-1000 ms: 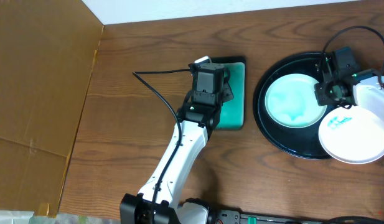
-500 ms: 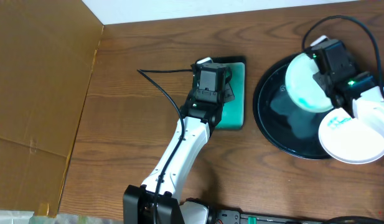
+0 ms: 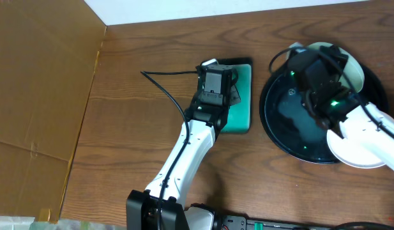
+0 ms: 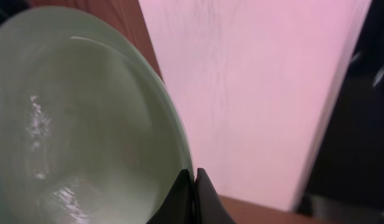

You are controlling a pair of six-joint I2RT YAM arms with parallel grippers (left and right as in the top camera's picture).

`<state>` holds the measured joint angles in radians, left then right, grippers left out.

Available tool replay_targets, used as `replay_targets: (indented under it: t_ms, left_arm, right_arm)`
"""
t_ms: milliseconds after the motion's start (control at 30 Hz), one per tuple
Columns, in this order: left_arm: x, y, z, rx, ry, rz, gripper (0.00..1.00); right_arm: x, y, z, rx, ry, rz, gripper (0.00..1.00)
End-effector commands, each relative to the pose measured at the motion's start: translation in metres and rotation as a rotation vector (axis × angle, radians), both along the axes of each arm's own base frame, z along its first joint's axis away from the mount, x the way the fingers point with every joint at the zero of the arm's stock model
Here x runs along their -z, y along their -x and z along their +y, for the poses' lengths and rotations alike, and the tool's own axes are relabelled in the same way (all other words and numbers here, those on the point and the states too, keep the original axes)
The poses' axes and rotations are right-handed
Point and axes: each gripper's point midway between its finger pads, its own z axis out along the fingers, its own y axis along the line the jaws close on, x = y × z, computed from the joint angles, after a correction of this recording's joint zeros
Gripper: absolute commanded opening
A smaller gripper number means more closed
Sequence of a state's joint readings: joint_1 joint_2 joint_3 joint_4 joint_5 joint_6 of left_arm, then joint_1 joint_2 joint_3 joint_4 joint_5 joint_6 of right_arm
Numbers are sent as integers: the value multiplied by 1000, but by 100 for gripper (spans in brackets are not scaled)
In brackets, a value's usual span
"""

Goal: Clean dirty plates on tray and stack at the side

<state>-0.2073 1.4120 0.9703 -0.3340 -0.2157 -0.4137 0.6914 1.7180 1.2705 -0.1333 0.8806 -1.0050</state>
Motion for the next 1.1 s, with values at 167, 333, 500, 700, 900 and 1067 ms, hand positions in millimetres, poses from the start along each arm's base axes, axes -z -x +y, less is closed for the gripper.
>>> replay_targets:
  t_ms: [167,333,500,700,900,1067]
  left_arm:
    - [4,1,2,2,-13,12,7]
    - [4,1,2,2,-13,12,7]
    - [4,1,2,2,-13,11,7]
    - [5,2,2,2,-13,14,8]
    - [5,2,2,2,-13,14,7]
    - [5,2,2,2,-13,14,7]
  right_arm:
    - [-28,9,6,-21,127,-36,1]
    - [-26,0,-11,59,-17,-70,1]
    - [8,-23,-32,116,-501,8,1]
    - [43,-36,-64,185,-1149,277,1]
    - [39,-42,-143,304,-1530,335,1]
    - [65,-31,-263,696,-1647,121,1]
